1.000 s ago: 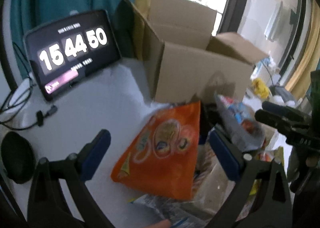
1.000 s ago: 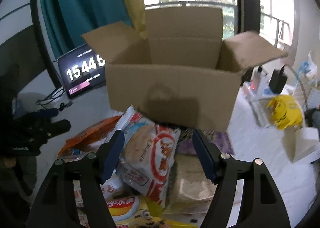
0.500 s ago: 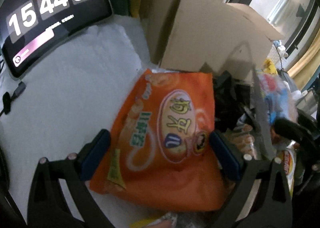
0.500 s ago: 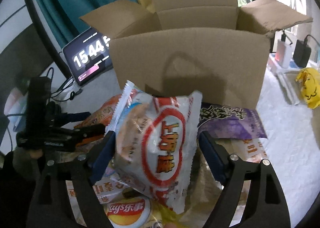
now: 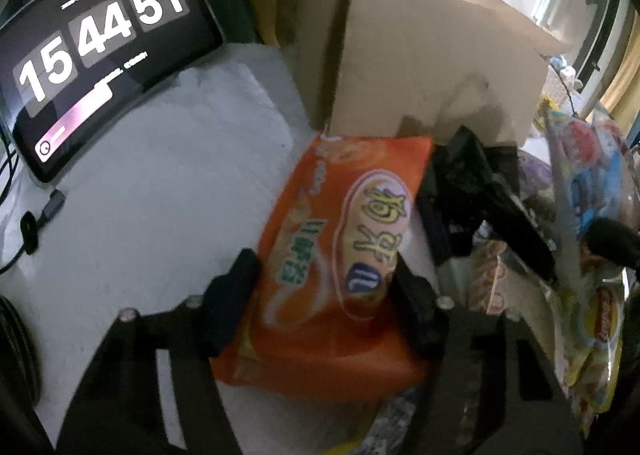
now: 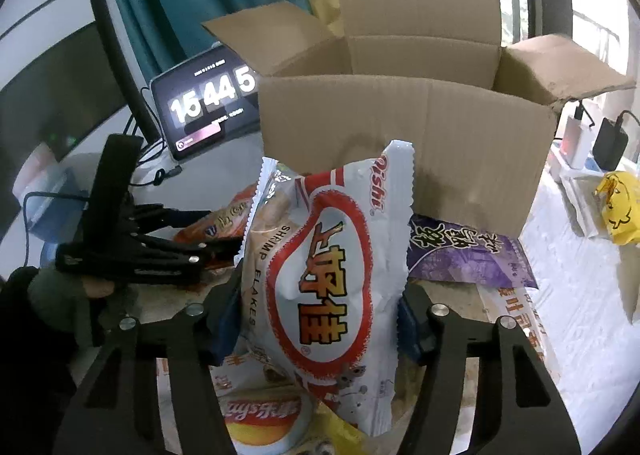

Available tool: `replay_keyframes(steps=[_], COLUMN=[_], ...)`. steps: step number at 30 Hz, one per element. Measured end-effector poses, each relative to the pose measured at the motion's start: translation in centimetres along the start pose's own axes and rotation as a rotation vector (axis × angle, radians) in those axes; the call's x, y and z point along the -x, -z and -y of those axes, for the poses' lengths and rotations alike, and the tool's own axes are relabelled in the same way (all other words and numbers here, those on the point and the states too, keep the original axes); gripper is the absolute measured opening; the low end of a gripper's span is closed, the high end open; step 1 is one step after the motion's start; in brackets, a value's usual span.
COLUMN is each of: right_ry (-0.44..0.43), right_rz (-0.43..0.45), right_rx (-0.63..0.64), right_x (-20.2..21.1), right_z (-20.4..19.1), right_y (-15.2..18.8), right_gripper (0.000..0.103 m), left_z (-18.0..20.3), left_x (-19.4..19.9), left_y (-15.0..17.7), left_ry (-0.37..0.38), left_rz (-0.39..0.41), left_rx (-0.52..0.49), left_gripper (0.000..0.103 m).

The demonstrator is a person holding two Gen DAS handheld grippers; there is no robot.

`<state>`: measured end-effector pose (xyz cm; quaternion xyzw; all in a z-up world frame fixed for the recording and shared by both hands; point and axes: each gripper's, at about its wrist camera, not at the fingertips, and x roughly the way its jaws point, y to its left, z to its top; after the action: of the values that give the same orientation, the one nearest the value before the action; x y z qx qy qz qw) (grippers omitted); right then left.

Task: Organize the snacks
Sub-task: 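Grasp the orange snack bag with the left tool while the right grasps the white Oishi bag, then carry both bags over the box and release them inside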

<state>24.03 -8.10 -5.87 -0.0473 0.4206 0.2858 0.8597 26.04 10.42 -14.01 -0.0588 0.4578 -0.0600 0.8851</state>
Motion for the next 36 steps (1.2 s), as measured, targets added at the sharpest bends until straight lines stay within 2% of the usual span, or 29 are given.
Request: replay_keyframes(steps=[2,7,8,16,26,36], right_ry=[0.002,0.021,0.024,0.067,0.130,0.192], right_rz=[0.012,0.058,0.066,0.122,0.195,0.258], right_rx=[-0.004,-0.002,-0.003,-0.020,-0.020,0.009], right_x=[0.8,3.1,3.5,6.2,8.5,7.9], right_z=[0.0,-0.2,0.0,1.7,3.8,5.4], right_y=[0.3,0.5,0.4,0.3,-1.7,-5.9], right_gripper=[0.063,0.062,0.062,0.062,0.062,0.062], left_z=[0.0,0.8,0.9,2.6,4.4,5.8], left_x=[0.5,2.5,2.9,7.6,11.0,12.0], left_y=[0.1,0.8,0.8,0.6,-2.6,-7.3], left_ry=[0.001,0.005,0.007,0.011,0.034,0.025], left_rz=[0.020,0.058,0.064,0.173,0.284,0.400], left_rx=[0.014,0.029,0.027,0.025,-0.011,-0.068], left_gripper=[0.055,0.053,0.048,0.047,0.047,0.047])
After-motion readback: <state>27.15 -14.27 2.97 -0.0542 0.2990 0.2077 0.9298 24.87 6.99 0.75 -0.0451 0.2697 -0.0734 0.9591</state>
